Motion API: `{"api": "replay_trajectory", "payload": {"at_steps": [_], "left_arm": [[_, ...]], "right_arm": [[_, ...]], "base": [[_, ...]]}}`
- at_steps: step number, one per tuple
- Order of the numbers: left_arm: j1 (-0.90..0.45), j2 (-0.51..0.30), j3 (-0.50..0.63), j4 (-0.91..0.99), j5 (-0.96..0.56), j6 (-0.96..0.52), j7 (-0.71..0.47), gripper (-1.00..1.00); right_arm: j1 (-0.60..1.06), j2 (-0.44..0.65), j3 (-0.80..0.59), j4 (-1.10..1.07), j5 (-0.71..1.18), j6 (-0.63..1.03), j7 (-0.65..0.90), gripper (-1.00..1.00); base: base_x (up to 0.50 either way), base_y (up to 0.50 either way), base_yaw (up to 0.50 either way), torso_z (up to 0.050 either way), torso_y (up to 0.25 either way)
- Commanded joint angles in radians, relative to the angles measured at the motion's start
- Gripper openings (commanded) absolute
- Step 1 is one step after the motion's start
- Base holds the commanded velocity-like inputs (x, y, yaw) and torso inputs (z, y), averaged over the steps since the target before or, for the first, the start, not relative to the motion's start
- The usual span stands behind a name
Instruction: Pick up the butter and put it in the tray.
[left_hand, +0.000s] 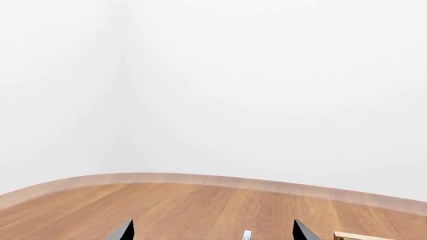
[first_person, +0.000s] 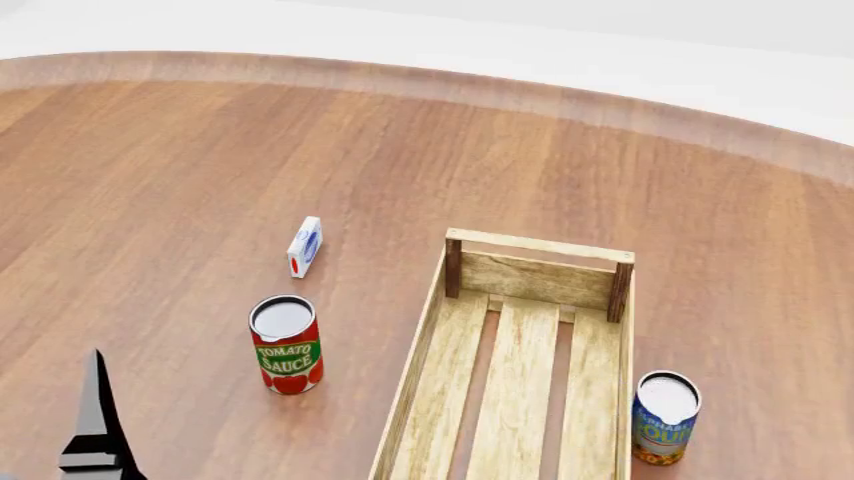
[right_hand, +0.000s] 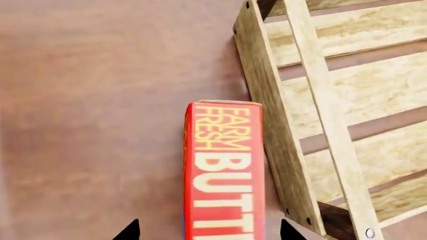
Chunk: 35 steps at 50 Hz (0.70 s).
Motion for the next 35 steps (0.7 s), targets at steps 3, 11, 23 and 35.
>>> {"api": "replay_trajectory", "payload": {"at_steps": [3,11,23,35], "left_arm": [[-0.001,0.021,-0.02,-0.008,-0.008,0.011,0.04,1.0],[-0.002,0.019,-0.018,-0.012,-0.01,0.015,0.039,1.0],[-0.003,0.014,-0.019,-0.002,-0.015,0.008,0.032,1.0],[-0.003,0.01,-0.021,-0.002,-0.019,0.011,0.028,1.0]], "right_arm": [[0.042,-0.039,-0.014,0.041,-0.048,-0.018,-0.058,1.0],[0.032,-0.054,-0.039,0.062,-0.066,-0.044,-0.061,1.0],[-0.028,-0.061,-0.061,0.098,-0.082,-0.115,-0.046,1.0],[-0.072,-0.029,-0.041,0.098,-0.064,-0.13,-0.018,1.0]], "base": [[0.0,0.0,0.0,0.0,0.0],[0.0,0.0,0.0,0.0,0.0],[0.0,0.0,0.0,0.0,0.0],[0.0,0.0,0.0,0.0,0.0]]}}
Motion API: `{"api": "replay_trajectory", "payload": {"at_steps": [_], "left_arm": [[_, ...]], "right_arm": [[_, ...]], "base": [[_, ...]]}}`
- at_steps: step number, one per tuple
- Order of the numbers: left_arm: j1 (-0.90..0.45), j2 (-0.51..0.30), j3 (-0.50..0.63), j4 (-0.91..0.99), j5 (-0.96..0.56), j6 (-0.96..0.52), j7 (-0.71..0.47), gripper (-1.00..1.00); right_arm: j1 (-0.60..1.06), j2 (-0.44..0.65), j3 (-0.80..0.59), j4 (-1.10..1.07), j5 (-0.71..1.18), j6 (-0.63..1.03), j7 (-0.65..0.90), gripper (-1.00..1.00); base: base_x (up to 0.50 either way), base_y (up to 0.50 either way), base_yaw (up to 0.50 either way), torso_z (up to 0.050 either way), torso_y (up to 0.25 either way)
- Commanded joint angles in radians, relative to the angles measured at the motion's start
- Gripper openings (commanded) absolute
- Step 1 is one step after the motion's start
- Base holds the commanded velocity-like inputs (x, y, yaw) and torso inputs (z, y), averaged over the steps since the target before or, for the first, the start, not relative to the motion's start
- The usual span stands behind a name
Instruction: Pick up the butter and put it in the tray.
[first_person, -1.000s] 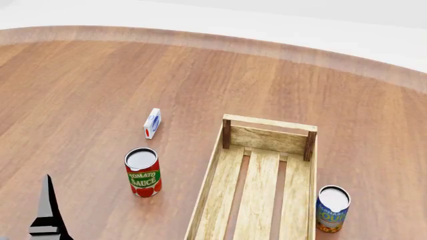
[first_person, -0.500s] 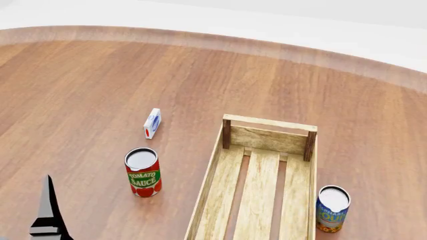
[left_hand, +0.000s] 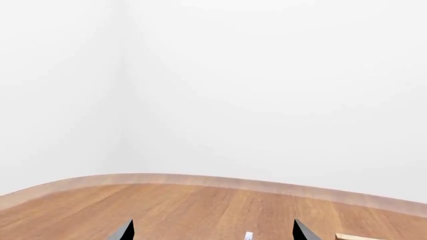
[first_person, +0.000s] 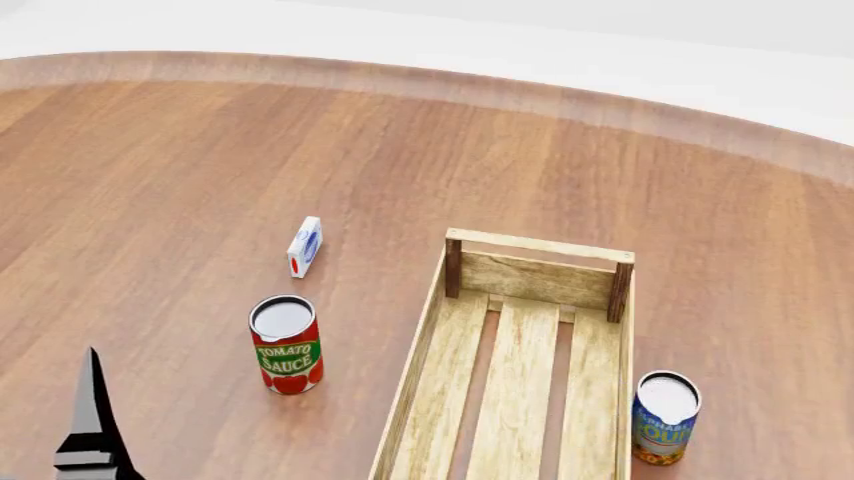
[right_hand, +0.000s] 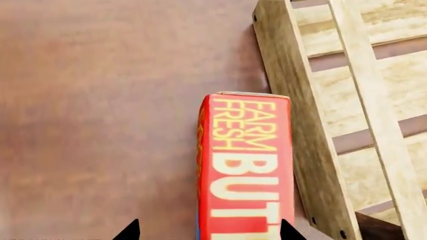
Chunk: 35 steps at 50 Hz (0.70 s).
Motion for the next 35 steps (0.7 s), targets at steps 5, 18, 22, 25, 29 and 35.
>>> {"api": "replay_trajectory", "payload": {"at_steps": [5,18,22,25,29,35], "left_arm": [[-0.002,0.021,-0.02,-0.009,-0.008,0.011,0.04,1.0],[-0.003,0.019,-0.017,-0.017,-0.011,0.018,0.039,1.0],[-0.004,0.019,-0.013,-0.022,-0.009,0.021,0.039,1.0],[-0.003,0.018,-0.012,-0.025,-0.008,0.025,0.039,1.0],[-0.004,0.018,-0.01,-0.031,-0.005,0.027,0.037,1.0],[-0.004,0.015,-0.007,-0.03,0.001,0.026,0.033,1.0]], "right_arm": [[-0.032,0.007,0.041,0.002,0.003,-0.024,-0.009,1.0],[-0.019,0.017,0.051,-0.008,0.014,-0.002,-0.007,1.0],[-0.008,0.019,0.053,-0.004,0.012,0.003,-0.01,1.0],[0.004,0.019,0.05,-0.003,0.008,0.01,-0.014,1.0],[0.019,0.015,0.044,0.006,0.001,0.01,-0.027,1.0],[0.027,0.015,0.034,0.024,-0.013,-0.002,-0.035,1.0]], "base": [[0.0,0.0,0.0,0.0,0.0],[0.0,0.0,0.0,0.0,0.0],[0.0,0.0,0.0,0.0,0.0],[0.0,0.0,0.0,0.0,0.0],[0.0,0.0,0.0,0.0,0.0],[0.0,0.0,0.0,0.0,0.0]]}}
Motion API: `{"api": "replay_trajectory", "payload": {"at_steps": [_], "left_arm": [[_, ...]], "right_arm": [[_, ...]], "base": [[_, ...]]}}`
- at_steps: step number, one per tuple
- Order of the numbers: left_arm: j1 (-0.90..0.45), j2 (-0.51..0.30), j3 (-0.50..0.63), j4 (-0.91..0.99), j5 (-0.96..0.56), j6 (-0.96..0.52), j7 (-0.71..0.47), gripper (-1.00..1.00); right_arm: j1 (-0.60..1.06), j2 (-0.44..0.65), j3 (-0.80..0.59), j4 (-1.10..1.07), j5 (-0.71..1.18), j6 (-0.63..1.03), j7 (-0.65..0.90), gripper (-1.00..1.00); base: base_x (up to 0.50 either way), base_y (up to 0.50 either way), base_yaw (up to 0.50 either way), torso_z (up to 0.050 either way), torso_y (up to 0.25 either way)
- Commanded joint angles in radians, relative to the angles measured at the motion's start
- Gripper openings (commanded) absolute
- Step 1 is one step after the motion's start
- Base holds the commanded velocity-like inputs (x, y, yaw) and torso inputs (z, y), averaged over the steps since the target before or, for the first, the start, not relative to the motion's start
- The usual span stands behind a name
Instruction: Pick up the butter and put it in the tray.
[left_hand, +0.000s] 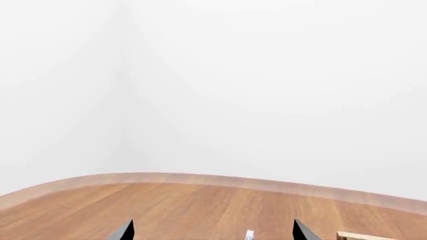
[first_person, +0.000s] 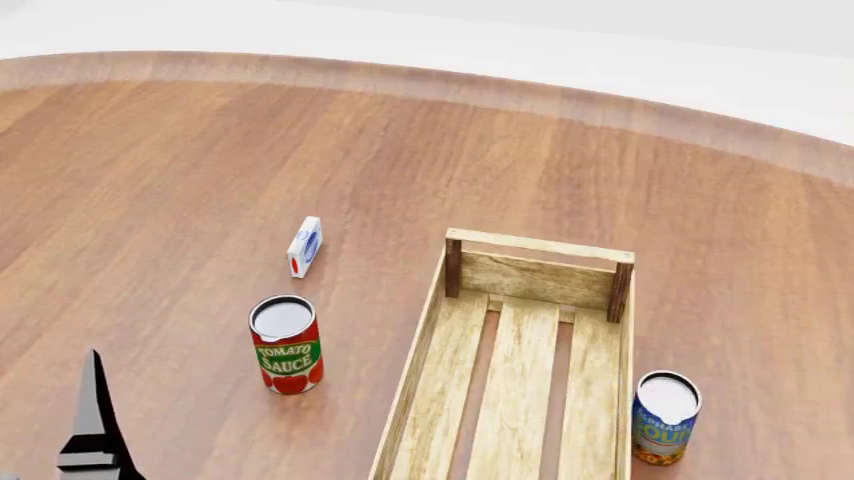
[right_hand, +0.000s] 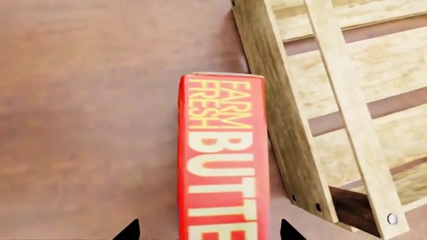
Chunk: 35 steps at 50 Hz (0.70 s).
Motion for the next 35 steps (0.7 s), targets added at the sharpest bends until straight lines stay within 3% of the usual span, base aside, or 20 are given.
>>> {"api": "replay_trajectory", "payload": {"at_steps": [1,35], "left_arm": [[-0.002,0.022,-0.018,-0.01,-0.001,0.009,0.039,1.0],[-0.007,0.015,0.002,-0.02,0.017,0.011,0.025,1.0]], "right_arm": [[0.02,-0.018,0.01,0.034,-0.032,-0.026,-0.051,1.0],[-0.067,-0.061,-0.027,0.2,-0.087,-0.198,-0.038,1.0]], "base": [[0.0,0.0,0.0,0.0,0.0],[0.0,0.0,0.0,0.0,0.0]]}}
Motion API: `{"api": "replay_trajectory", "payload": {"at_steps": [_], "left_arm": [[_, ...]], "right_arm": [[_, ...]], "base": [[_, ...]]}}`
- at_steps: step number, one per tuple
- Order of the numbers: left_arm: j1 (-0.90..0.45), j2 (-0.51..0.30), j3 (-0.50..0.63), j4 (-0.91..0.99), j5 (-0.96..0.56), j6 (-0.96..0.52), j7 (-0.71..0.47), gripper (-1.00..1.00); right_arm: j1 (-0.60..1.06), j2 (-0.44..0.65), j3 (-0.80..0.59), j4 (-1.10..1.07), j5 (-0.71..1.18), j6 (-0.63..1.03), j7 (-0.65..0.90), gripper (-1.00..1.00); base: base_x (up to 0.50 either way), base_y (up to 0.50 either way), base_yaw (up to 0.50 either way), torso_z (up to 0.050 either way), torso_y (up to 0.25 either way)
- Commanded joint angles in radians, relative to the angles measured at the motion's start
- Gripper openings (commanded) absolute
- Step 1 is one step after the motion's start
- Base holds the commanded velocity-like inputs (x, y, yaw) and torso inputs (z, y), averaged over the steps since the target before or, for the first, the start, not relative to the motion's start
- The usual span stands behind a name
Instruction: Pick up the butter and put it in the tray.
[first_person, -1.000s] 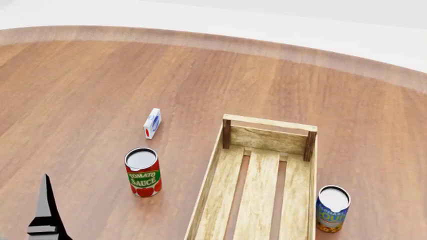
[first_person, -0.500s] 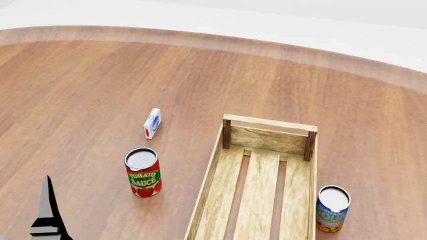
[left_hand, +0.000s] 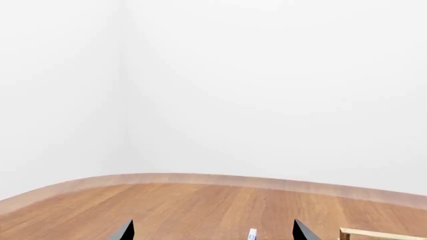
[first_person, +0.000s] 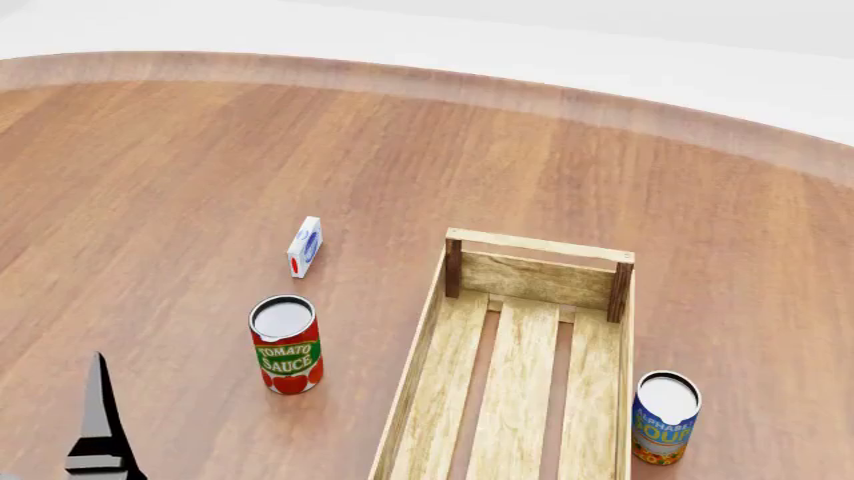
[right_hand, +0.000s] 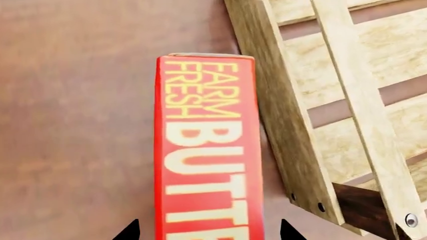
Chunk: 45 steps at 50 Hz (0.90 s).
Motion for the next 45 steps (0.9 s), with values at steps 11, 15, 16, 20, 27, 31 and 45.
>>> {"api": "replay_trajectory", "payload": {"at_steps": [11,15,16,20,27,31,45], "left_arm": [[-0.004,0.023,-0.011,-0.016,0.001,0.01,0.036,1.0],[-0.005,0.023,-0.009,-0.023,0.001,0.015,0.037,1.0],[-0.005,0.023,-0.009,-0.025,0.001,0.015,0.037,1.0],[-0.006,0.022,-0.008,-0.026,0.0,0.016,0.036,1.0],[-0.005,0.022,-0.004,-0.027,-0.001,0.019,0.036,1.0],[-0.006,0.021,-0.003,-0.027,-0.002,0.019,0.035,1.0],[-0.005,0.014,-0.013,-0.014,-0.017,0.015,0.03,1.0]], "right_arm": [[-0.083,-0.046,-0.001,0.11,-0.04,-0.129,-0.01,1.0],[-0.1,-0.047,-0.011,0.128,-0.047,-0.146,-0.008,1.0],[-0.101,-0.047,-0.009,0.126,-0.045,-0.143,-0.005,1.0],[-0.104,-0.04,-0.008,0.116,-0.044,-0.141,0.0,-1.0],[-0.102,-0.032,-0.003,0.1,-0.038,-0.132,0.004,-1.0],[-0.092,-0.034,0.001,0.085,-0.04,-0.12,0.011,-1.0],[-0.04,-0.033,-0.016,-0.027,-0.043,-0.042,0.002,-1.0]], "base": [[0.0,0.0,0.0,0.0,0.0],[0.0,0.0,0.0,0.0,0.0],[0.0,0.0,0.0,0.0,0.0],[0.0,0.0,0.0,0.0,0.0],[0.0,0.0,0.0,0.0,0.0],[0.0,0.0,0.0,0.0,0.0],[0.0,0.0,0.0,0.0,0.0]]}}
